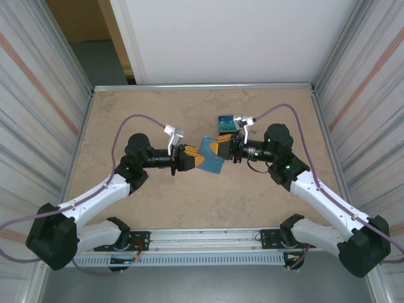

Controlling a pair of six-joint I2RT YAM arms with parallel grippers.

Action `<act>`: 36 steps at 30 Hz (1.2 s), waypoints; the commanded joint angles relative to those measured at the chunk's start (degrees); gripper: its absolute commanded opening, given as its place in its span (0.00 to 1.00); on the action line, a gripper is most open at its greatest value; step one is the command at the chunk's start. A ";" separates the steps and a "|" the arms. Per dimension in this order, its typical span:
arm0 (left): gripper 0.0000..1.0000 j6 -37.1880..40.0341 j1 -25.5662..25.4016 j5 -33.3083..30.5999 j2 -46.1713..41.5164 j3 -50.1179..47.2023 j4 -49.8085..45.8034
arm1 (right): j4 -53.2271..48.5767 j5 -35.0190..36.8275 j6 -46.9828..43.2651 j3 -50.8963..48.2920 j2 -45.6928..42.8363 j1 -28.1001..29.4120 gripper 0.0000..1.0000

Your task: Take the credit cards out of the card holder

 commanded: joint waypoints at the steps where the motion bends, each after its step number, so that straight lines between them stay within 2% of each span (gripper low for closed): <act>1: 0.40 -0.34 0.21 -1.66 1.08 2.85 -1.24 | -4.42 2.77 -1.75 1.55 -1.23 1.24 0.21; 4: 0.61 2.51 0.06 -2.15 1.33 3.97 -6.68 | -8.12 6.60 -2.73 2.49 -1.45 1.24 0.17; 6: 0.65 5.88 -0.39 -3.98 1.14 5.15 -12.46 | -9.87 8.24 -3.01 3.05 -1.46 1.24 0.14; 9: 0.65 9.38 -1.50 -6.65 1.09 5.99 -17.72 | -11.67 9.93 -3.04 3.85 -1.09 1.32 0.10; 14: 0.65 11.50 -3.40 -7.62 2.83 6.47 -19.68 | -12.30 11.21 -2.97 4.47 -0.43 1.33 0.03; 27: 0.67 11.66 -4.59 -10.08 4.67 6.51 -18.96 | -13.97 11.37 -2.90 5.79 1.71 1.54 0.02; 29: 0.66 11.49 -4.58 -10.14 4.67 6.51 -18.71 | -13.97 11.34 -3.04 5.83 2.05 1.63 0.02; 31: 0.61 11.48 -4.65 -9.80 4.65 6.45 -18.47 | -14.06 11.31 -3.13 6.00 2.32 1.83 0.02; 36: 0.39 11.22 -4.61 -9.17 4.60 6.50 -18.00 | -14.03 11.03 -3.34 6.25 2.95 1.89 0.04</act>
